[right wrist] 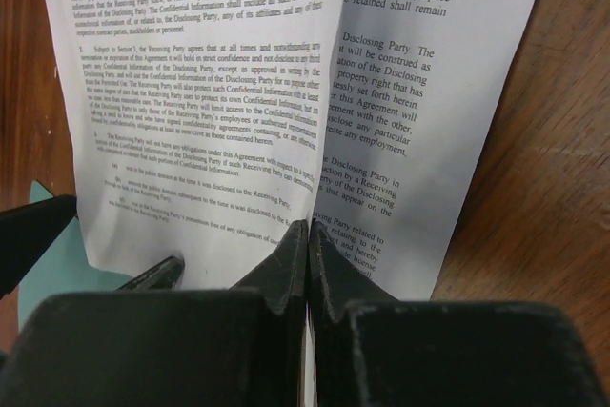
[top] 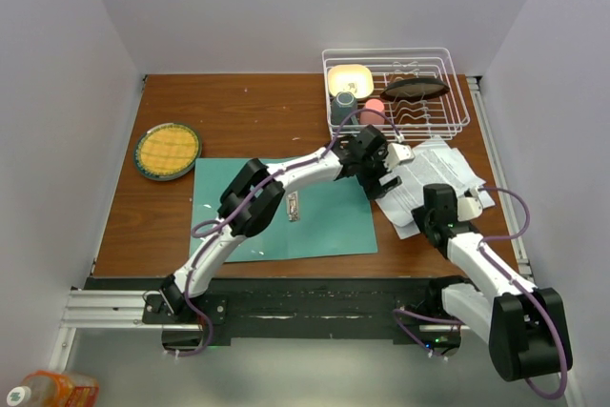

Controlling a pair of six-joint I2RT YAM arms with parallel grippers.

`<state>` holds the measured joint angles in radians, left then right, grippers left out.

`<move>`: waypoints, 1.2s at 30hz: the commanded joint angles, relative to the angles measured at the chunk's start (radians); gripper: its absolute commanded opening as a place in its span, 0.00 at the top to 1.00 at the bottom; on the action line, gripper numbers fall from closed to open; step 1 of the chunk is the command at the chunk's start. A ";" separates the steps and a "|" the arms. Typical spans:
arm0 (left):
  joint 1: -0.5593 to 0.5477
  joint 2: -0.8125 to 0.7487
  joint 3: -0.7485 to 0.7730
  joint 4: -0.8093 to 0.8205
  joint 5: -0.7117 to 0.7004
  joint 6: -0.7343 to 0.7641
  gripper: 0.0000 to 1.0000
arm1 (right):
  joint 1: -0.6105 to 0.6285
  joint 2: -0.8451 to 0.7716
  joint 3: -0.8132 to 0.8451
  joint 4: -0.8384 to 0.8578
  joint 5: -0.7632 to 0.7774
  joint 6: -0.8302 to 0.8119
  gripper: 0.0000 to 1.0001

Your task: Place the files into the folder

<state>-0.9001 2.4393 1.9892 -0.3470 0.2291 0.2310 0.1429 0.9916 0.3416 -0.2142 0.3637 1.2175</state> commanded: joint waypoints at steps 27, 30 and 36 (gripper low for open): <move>1.057 -1.028 -0.773 -0.408 0.267 0.188 0.02 | 0.478 0.128 0.905 0.052 -0.385 -0.725 1.00; 1.063 -1.019 -0.816 -0.409 0.245 0.205 0.02 | 0.529 0.209 1.000 0.016 -0.474 -0.766 1.00; 1.072 -1.011 -0.846 -0.474 0.338 0.235 0.02 | 0.543 0.246 0.888 -0.002 -0.641 -0.800 1.00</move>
<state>0.1650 1.4345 1.1503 -0.7860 0.4931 0.4183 0.6827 1.2167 1.2964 -0.1688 -0.1196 0.4885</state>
